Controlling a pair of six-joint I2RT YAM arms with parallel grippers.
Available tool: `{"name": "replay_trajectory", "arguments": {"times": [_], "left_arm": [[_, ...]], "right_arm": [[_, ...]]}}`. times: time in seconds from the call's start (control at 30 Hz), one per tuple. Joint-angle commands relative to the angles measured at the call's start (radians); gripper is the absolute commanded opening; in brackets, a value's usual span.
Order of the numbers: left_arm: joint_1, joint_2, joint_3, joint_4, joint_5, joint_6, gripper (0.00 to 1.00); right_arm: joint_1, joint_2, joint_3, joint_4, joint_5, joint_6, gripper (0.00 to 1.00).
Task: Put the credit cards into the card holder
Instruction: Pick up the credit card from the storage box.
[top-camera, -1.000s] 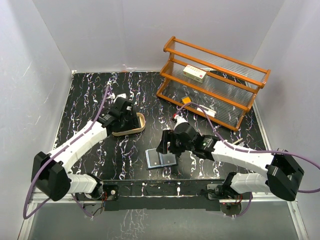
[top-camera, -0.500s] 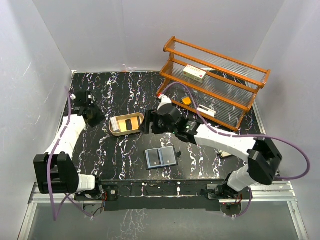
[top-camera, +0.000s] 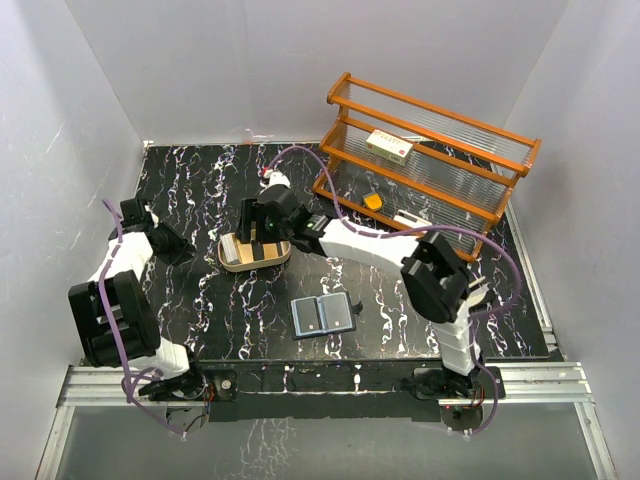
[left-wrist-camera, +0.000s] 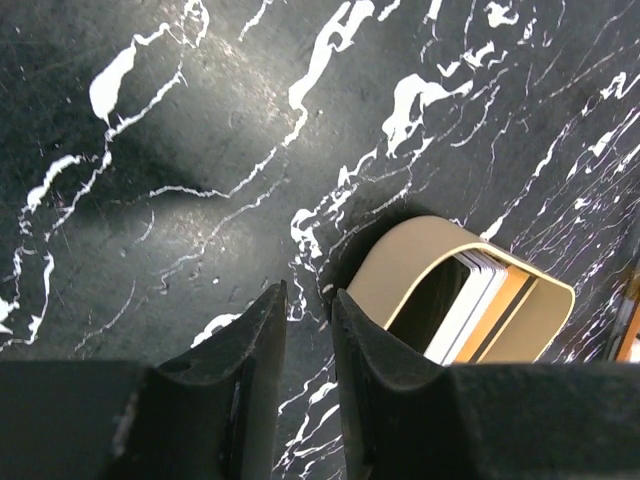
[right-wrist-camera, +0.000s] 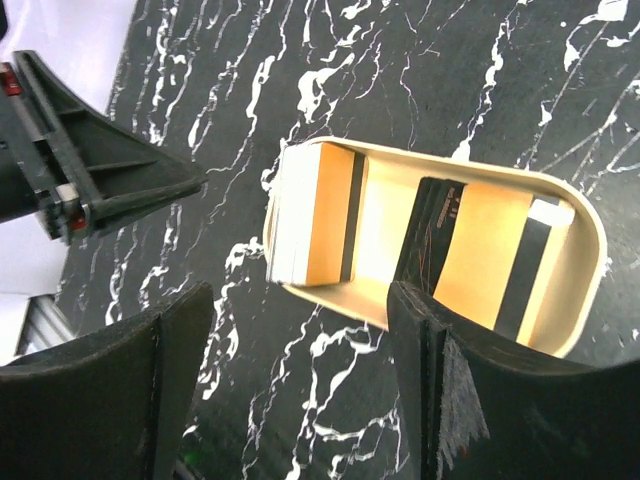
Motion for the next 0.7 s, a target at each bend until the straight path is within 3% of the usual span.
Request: {"name": "replay_trajectory", "arguments": {"times": [0.0, 0.27, 0.67], "left_arm": [[0.056, 0.042, 0.018, 0.036, 0.132, 0.003, 0.23], [0.075, 0.11, 0.017, 0.059, 0.262, 0.013, 0.23], [0.075, 0.143, -0.02, 0.113, 0.367, -0.004, 0.21]], "right_arm": [[0.004, 0.103, 0.142, -0.029, -0.005, -0.037, 0.69], [0.005, 0.242, 0.296, -0.071, -0.011, -0.07, 0.72], [0.005, 0.307, 0.305, 0.01, -0.119, -0.073, 0.73]]}}
